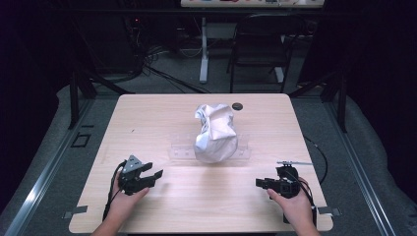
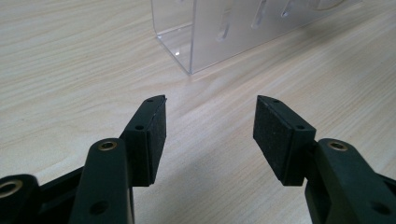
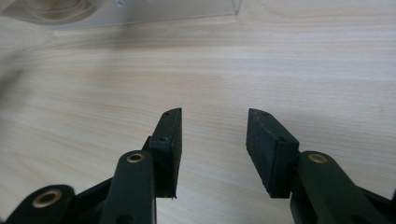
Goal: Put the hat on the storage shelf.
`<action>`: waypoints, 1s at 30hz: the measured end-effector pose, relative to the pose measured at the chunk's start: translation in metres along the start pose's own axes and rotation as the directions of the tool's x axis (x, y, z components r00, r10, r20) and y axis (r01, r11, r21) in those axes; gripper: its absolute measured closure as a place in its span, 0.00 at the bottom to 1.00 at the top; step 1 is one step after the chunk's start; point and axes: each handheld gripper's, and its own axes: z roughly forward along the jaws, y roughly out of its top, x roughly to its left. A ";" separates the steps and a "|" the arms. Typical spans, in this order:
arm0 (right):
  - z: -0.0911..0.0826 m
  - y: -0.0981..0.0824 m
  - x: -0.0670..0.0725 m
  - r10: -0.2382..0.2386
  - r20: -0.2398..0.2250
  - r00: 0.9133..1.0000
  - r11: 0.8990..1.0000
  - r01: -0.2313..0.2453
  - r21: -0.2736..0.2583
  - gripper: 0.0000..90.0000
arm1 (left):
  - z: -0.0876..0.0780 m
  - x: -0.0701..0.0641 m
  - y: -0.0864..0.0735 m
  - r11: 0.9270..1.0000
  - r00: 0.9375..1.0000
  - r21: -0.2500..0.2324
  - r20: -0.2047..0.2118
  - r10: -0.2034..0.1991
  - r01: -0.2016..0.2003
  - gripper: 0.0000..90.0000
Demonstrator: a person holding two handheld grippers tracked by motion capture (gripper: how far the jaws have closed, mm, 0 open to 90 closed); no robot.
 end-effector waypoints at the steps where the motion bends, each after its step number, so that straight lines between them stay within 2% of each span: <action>1: -0.001 -0.002 -0.001 -0.006 0.004 1.000 1.000 0.006 -0.003 0.62 | 0.000 0.000 0.000 1.000 1.000 -0.001 0.000 0.000 0.000 0.50; 3: -0.001 -0.005 -0.002 -0.009 0.003 1.000 1.000 0.009 0.000 0.62 | 0.000 0.000 0.000 1.000 1.000 -0.002 -0.002 0.000 0.000 0.50; 9: 0.002 -0.018 0.000 -0.063 0.039 0.997 0.997 0.064 -0.050 0.62 | -0.001 0.000 0.000 1.000 1.000 -0.004 -0.002 0.000 0.000 0.50; 11: 0.002 -0.021 0.000 -0.088 0.045 0.995 0.993 0.091 -0.076 0.62 | -0.001 0.001 0.000 1.000 1.000 -0.006 -0.004 -0.004 0.004 0.50; 13: 0.003 -0.024 0.000 -0.089 0.044 0.995 0.991 0.093 -0.101 0.62 | -0.001 0.001 0.000 1.000 1.000 -0.006 -0.004 -0.010 0.010 0.50; 17: 0.002 -0.031 0.000 -0.100 0.056 0.993 0.978 0.109 -0.180 0.61 | -0.001 0.001 0.000 1.000 1.000 -0.006 -0.002 -0.010 0.010 0.50; 20: 0.001 -0.035 0.000 -0.105 0.056 0.993 0.972 0.114 -0.206 0.60 | 0.000 0.001 0.000 1.000 1.000 -0.005 -0.001 -0.004 0.004 0.50; 22: 0.002 -0.038 0.000 -0.114 0.061 0.992 0.968 0.125 -0.216 0.60 | 0.000 0.001 0.000 1.000 1.000 -0.003 0.001 -0.004 0.004 0.50; 27: 0.004 -0.043 -0.004 -0.121 0.082 0.989 0.970 0.135 -0.203 0.58 | 0.000 0.000 0.001 1.000 1.000 -0.020 0.013 0.002 -0.002 0.50; 28: 0.006 -0.044 -0.004 -0.118 0.079 0.990 0.967 0.132 -0.218 0.57 | 0.000 0.000 0.002 1.000 1.000 -0.023 0.014 0.006 -0.005 0.51; 30: 0.007 -0.044 -0.005 -0.129 0.096 0.987 0.968 0.147 -0.206 0.57 | -0.001 0.001 0.002 1.000 1.000 -0.025 0.013 0.010 -0.010 0.51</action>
